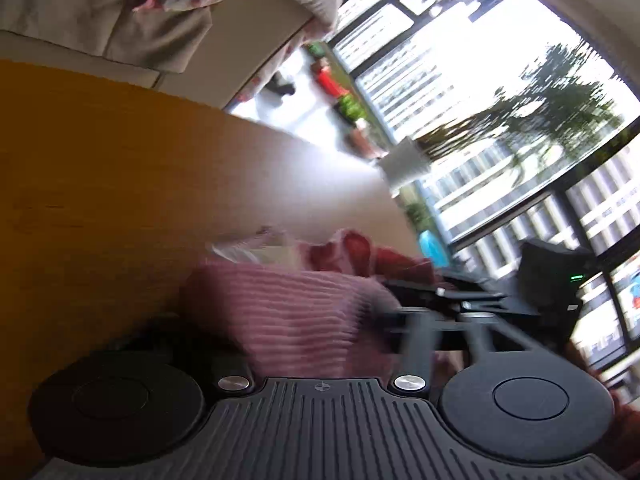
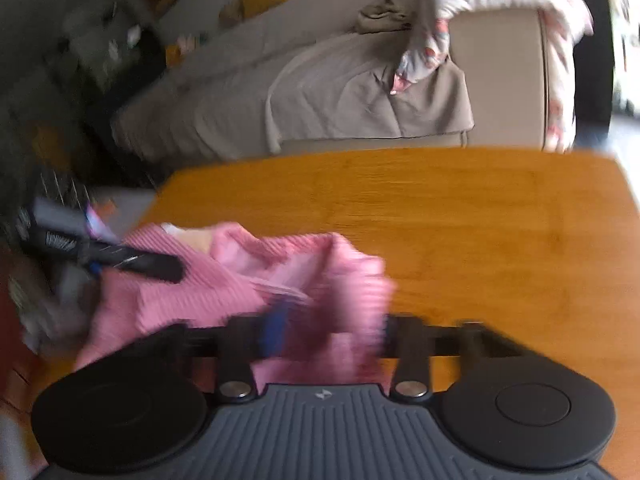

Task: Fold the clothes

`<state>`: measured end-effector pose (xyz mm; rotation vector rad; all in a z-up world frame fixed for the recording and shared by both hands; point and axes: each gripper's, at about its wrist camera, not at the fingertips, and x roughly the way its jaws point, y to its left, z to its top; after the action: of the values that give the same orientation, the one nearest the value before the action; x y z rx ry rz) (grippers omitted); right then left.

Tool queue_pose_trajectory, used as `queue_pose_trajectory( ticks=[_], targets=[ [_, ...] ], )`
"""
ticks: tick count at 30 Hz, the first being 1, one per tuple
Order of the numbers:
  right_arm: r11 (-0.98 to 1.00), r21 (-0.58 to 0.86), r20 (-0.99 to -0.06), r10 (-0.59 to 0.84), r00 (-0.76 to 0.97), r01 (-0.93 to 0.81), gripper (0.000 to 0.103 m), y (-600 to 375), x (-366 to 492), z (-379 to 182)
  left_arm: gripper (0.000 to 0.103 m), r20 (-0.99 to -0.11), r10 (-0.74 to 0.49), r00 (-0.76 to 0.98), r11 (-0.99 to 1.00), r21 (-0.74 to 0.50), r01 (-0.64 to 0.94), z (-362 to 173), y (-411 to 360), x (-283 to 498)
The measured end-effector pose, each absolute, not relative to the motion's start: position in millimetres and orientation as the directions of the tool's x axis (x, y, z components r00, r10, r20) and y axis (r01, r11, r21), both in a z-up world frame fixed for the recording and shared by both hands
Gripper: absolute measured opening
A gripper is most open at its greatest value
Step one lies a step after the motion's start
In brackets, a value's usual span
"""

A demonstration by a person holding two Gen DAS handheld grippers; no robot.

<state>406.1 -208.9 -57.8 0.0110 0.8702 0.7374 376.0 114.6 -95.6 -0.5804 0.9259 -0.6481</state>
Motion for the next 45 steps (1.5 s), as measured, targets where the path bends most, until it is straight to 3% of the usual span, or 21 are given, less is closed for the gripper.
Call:
queue_pose_trajectory(
  ticks=[4, 10, 18, 21, 23, 25, 27, 28, 30, 32, 34, 38, 43, 45],
  targets=[
    [0.759, 0.253, -0.676, 0.582, 0.452, -0.6, 0.01, -209, 400, -34, 0.019, -0.517, -0.717, 0.468, 0.675, -0.684, 0.279, -73, 121, 372],
    [0.737, 0.184, -0.604, 0.607, 0.517, -0.65, 0.009, -230, 333, 26, 0.019, -0.455, -0.735, 0.502, 0.669, -0.604, 0.432, 6, 113, 307],
    [0.728, 0.075, -0.597, 0.58, 0.554, -0.682, 0.009, -255, 189, 49, 0.021, -0.489, -0.726, 0.483, 0.687, -0.495, 0.532, 32, 95, 177],
    [0.723, 0.023, -0.636, 0.544, 0.548, -0.69, 0.009, -254, 144, 28, 0.026, -0.531, -0.713, 0.458, 0.699, -0.485, 0.525, 9, 95, 136],
    [0.711, -0.03, -0.672, 0.506, 0.541, -0.703, 0.01, -249, 119, 7, 0.035, -0.559, -0.704, 0.438, 0.706, -0.486, 0.516, -9, 97, 110],
    [0.697, -0.079, -0.7, 0.47, 0.538, -0.712, 0.012, -246, 97, -9, 0.055, -0.58, -0.7, 0.417, 0.709, -0.491, 0.506, -24, 103, 86],
    [0.687, -0.08, -0.719, 0.462, 0.52, -0.722, 0.016, -251, 77, -17, 0.066, -0.583, -0.707, 0.4, 0.702, -0.513, 0.494, -35, 112, 61],
    [0.684, -0.07, -0.725, 0.465, 0.508, -0.726, 0.021, -255, 68, -19, 0.081, -0.572, -0.716, 0.399, 0.695, -0.531, 0.485, -37, 118, 52],
    [0.687, -0.053, -0.724, 0.473, 0.502, -0.725, 0.036, -266, 55, -12, 0.095, -0.546, -0.732, 0.409, 0.681, -0.566, 0.465, -39, 130, 36],
    [0.707, -0.04, -0.7, 0.484, 0.524, -0.706, 0.062, -281, 45, -1, 0.095, -0.515, -0.739, 0.435, 0.673, -0.595, 0.438, -39, 141, 30],
    [0.736, -0.012, -0.67, 0.496, 0.552, -0.677, 0.074, -299, 41, 11, 0.096, -0.479, -0.739, 0.474, 0.664, -0.637, 0.391, -40, 151, 33],
    [0.806, 0.126, -0.578, 0.533, 0.617, -0.578, 0.086, -337, 43, 27, 0.098, -0.455, -0.696, 0.555, 0.679, -0.669, 0.302, -45, 155, 52],
    [0.811, 0.44, -0.453, 0.572, 0.684, -0.386, 0.088, -362, 66, 12, 0.099, -0.488, -0.637, 0.596, 0.738, -0.608, 0.291, -52, 128, 60],
    [0.817, 0.432, -0.494, 0.57, 0.657, -0.383, 0.071, -345, 71, -8, 0.099, -0.511, -0.649, 0.564, 0.733, -0.618, 0.284, -59, 116, 64]
  ],
)
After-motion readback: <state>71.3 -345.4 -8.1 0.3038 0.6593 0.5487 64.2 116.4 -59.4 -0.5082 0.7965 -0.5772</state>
